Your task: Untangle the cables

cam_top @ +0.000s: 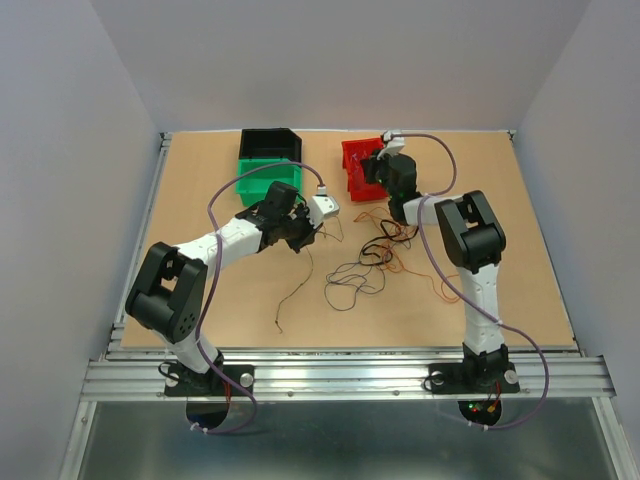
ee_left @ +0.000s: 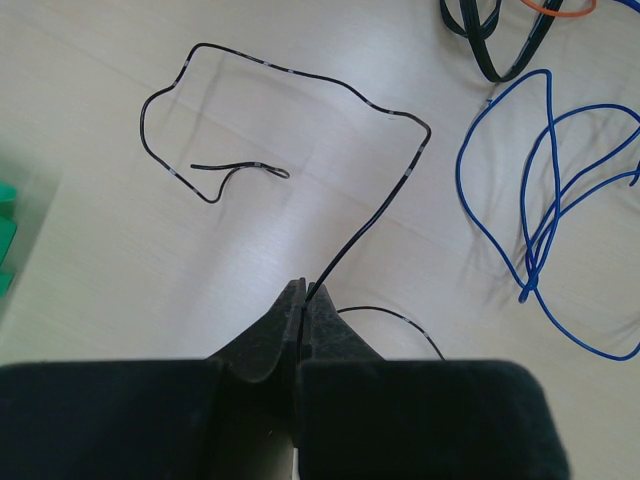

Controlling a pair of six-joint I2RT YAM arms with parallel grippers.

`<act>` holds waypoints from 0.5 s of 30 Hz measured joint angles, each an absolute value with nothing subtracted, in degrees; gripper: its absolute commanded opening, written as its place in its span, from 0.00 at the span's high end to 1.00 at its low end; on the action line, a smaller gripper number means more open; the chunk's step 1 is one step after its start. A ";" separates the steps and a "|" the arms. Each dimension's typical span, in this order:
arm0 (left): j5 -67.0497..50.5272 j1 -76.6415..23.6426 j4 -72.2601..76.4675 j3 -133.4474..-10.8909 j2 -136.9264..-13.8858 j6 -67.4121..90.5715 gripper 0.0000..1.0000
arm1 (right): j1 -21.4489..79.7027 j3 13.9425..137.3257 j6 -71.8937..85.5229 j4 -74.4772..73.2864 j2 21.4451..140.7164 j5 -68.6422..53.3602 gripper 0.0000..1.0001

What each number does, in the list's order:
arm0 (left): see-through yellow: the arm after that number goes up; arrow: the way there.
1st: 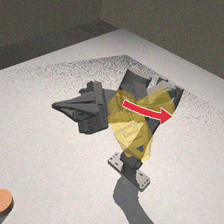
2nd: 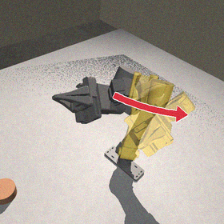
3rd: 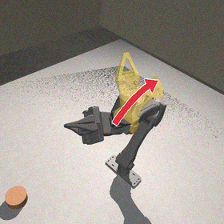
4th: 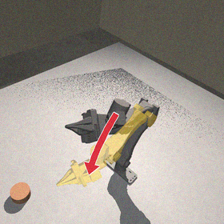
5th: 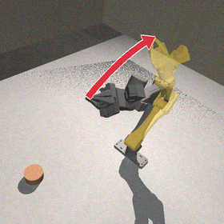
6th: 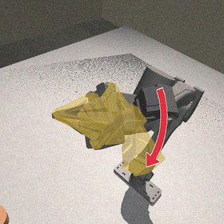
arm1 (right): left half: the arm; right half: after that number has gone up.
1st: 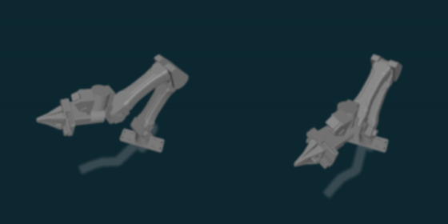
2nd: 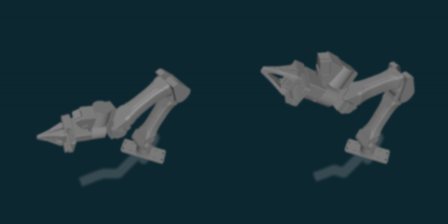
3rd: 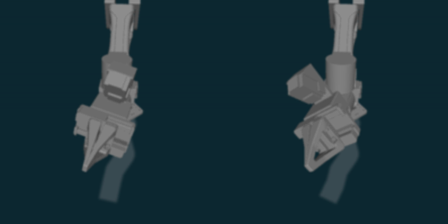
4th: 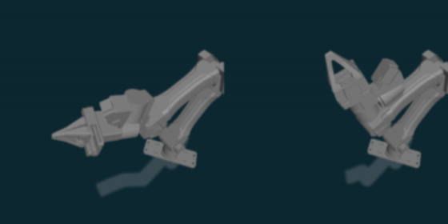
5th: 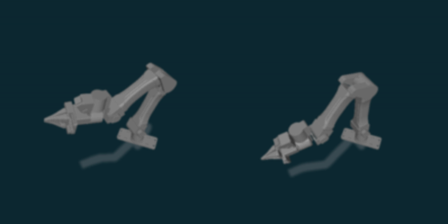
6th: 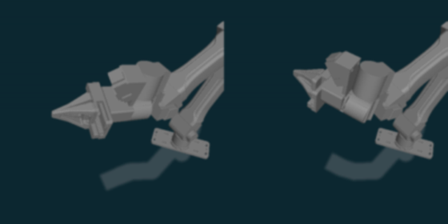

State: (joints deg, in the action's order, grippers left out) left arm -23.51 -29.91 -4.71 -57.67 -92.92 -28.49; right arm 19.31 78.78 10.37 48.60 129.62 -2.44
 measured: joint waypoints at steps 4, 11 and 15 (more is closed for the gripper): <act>-23.51 -29.91 -4.78 -57.67 -92.92 -28.49 1.00 | 19.33 78.81 9.80 43.62 129.54 -2.42 0.99; -23.49 -29.95 -5.02 -57.67 -92.92 -28.47 1.00 | 19.33 86.41 8.05 30.92 130.78 -2.66 0.99; -23.46 -30.00 -5.02 -57.67 -92.92 -28.47 1.00 | 19.59 90.52 6.90 25.76 131.63 -2.35 0.97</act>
